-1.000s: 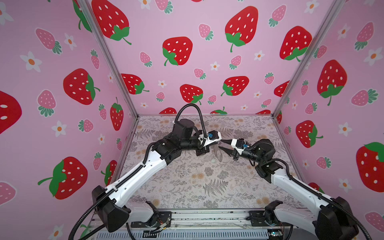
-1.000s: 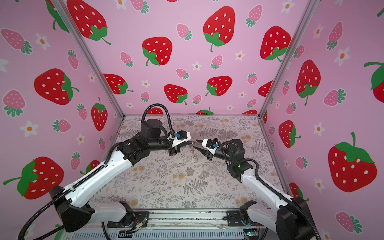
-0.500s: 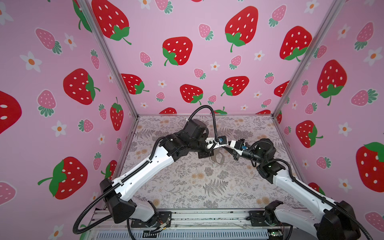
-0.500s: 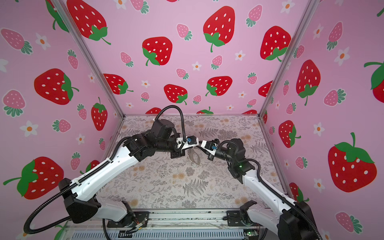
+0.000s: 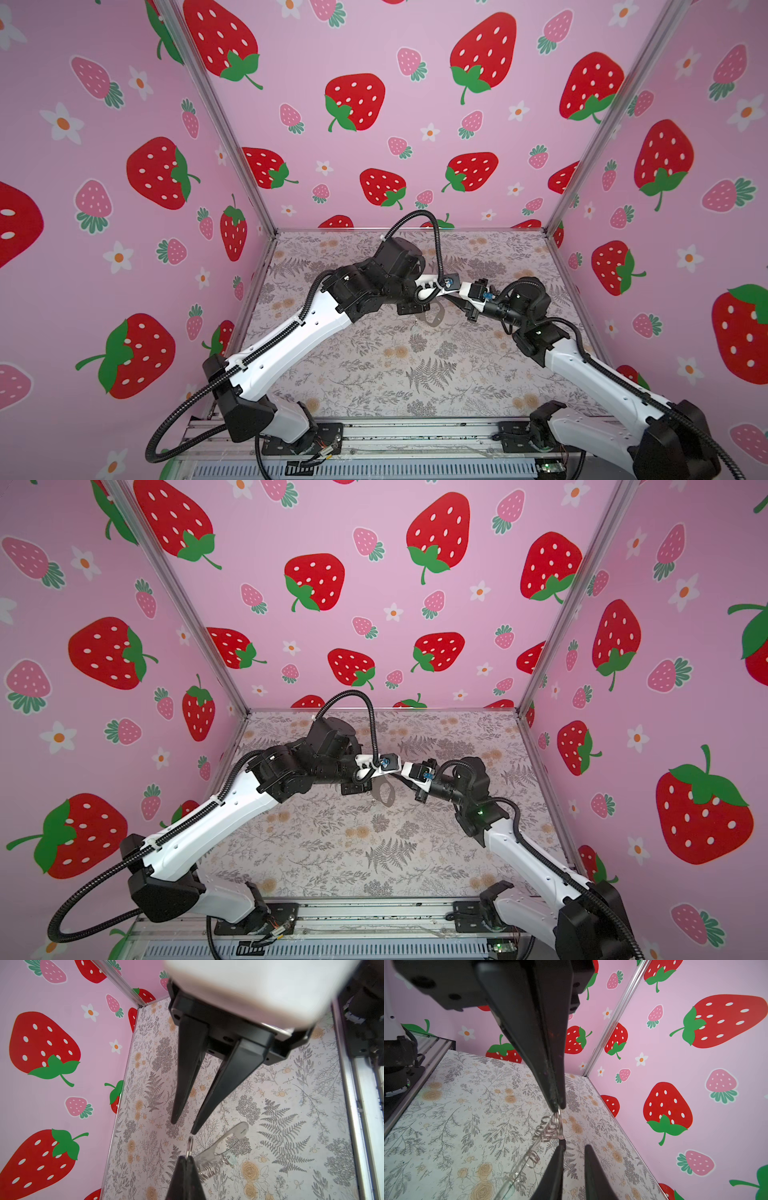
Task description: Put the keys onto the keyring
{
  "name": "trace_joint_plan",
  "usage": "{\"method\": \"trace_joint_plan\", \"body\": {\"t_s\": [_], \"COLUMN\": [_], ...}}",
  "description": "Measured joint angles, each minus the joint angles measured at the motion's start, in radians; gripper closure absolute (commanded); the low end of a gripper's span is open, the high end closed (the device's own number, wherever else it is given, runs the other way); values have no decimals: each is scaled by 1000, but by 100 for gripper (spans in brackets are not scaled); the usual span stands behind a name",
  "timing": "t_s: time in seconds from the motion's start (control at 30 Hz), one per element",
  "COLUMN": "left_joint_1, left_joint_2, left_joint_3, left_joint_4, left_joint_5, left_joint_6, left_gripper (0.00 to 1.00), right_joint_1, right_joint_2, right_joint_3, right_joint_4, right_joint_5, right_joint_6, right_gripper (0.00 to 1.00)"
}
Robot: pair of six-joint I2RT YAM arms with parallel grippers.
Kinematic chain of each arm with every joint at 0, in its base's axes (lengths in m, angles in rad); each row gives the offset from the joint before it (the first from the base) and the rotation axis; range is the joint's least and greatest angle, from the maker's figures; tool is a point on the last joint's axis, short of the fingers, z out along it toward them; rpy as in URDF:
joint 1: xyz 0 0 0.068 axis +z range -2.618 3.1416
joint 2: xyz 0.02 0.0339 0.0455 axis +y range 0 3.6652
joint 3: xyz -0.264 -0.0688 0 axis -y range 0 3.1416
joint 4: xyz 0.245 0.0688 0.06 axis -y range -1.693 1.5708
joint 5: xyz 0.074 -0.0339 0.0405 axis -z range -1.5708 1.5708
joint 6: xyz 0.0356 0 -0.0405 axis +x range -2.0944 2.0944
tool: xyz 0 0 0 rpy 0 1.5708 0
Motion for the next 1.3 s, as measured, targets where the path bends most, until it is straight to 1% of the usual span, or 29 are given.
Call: {"method": "trace_joint_plan", "body": {"t_s": [0.23,0.43,0.53,0.7,0.87,1.07,1.3], "left_joint_1": [-7,5,11,15,15,13,6], "left_joint_2": [38,67,74,75,75,75,75], "left_joint_3": [52,64,64,68,70,70,70], "left_joint_4": [-55,-103,-117,-129,-131,-131,-130], "left_joint_5": [-28,-37,-33,-18,-10,-7,-7], "left_joint_6": [1,-24,-37,-51,-52,-52,-52], "left_gripper": [100,100,100,100,100,100,100], "right_joint_1": [16,18,17,18,18,20,29], "right_joint_2": [26,21,13,24,50,72,92], "right_joint_3": [-20,-89,-94,-94,-94,-94,-77], "right_joint_4": [54,72,84,154,181,200,210], "right_joint_5": [-17,76,82,51,10,-34,-54], "right_joint_6": [40,61,80,145,186,215,227], "right_gripper": [78,76,77,77,77,79,82]}}
